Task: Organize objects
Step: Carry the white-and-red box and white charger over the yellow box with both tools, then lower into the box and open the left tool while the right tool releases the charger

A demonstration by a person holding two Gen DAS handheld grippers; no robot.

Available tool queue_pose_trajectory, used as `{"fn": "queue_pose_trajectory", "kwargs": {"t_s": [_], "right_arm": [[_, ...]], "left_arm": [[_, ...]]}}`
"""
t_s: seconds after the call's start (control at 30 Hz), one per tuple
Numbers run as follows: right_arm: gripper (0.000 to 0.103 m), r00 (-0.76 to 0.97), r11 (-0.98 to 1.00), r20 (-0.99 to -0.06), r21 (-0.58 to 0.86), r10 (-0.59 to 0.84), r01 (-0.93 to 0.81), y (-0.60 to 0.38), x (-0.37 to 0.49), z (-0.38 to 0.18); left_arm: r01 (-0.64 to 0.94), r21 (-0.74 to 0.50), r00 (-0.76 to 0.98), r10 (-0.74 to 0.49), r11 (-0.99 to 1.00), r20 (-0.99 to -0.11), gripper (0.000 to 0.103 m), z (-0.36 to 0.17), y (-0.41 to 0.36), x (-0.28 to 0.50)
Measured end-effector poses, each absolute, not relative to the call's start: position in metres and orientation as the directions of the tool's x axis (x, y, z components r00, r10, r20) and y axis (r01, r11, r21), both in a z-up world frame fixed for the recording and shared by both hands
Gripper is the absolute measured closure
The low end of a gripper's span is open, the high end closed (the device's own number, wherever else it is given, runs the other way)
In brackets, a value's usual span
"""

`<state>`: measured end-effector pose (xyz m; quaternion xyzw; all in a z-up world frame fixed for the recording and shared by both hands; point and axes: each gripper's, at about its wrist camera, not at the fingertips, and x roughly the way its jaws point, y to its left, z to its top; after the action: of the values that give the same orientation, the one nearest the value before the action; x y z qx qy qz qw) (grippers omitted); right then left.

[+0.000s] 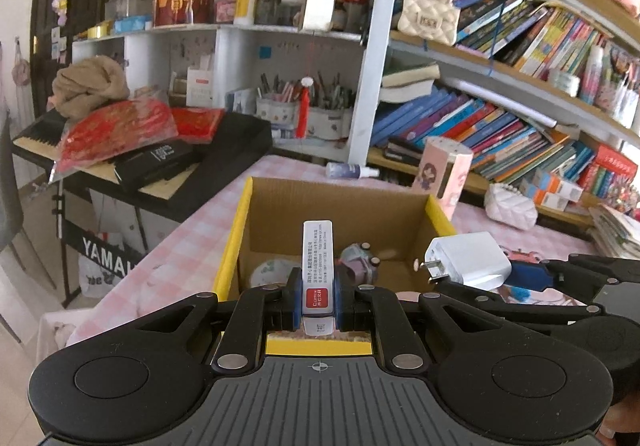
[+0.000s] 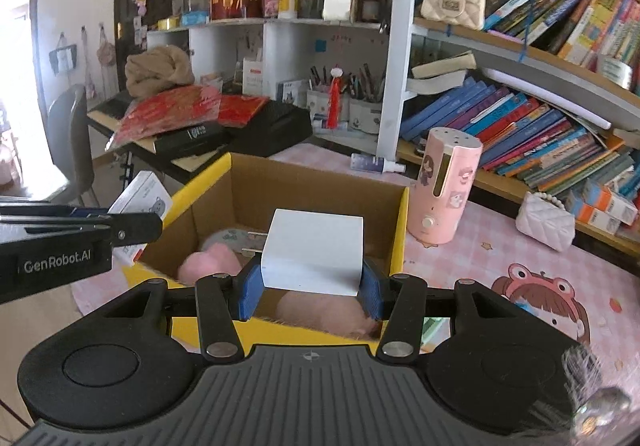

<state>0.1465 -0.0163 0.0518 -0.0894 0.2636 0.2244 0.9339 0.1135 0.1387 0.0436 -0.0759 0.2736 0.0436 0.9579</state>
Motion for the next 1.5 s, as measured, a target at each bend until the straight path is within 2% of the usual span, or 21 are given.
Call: {"fn": "queue_pose_trajectory", "kwargs": {"t_s": [0.43,0.8,1.27,1.5], "right_arm": [[0.056,0.672,0.818,-0.635,-0.106,0.381,-0.565,-0.003,0.204,0.011],[0.055,0.603,0.769,-0.687,-0.101,0.405,-0.631,0.003,0.229,0.001],[0.055,0.590,0.739,-0.708,-0.144,0.388,-0.658,0.014,0.240,-0.006],[0.056,0.604,0.751,-0.693,-0.137,0.393,-0.646,0.012,0.237,-0.004]], "left_arm": [[-0.148,-0.066,0.769,0.073,0.987,-0.635,0.090,0.007,0.129,0.165],[-0.153,-0.036,0.721,0.087,0.987,-0.687,0.090,-0.012,0.126,0.185],[-0.157,-0.007,0.710,0.108,0.987,-0.695,0.089,-0.018,0.127,0.191],[-0.169,-0.023,0.738,0.111,0.985,-0.666,0.084,-0.011,0.129,0.181]]}}
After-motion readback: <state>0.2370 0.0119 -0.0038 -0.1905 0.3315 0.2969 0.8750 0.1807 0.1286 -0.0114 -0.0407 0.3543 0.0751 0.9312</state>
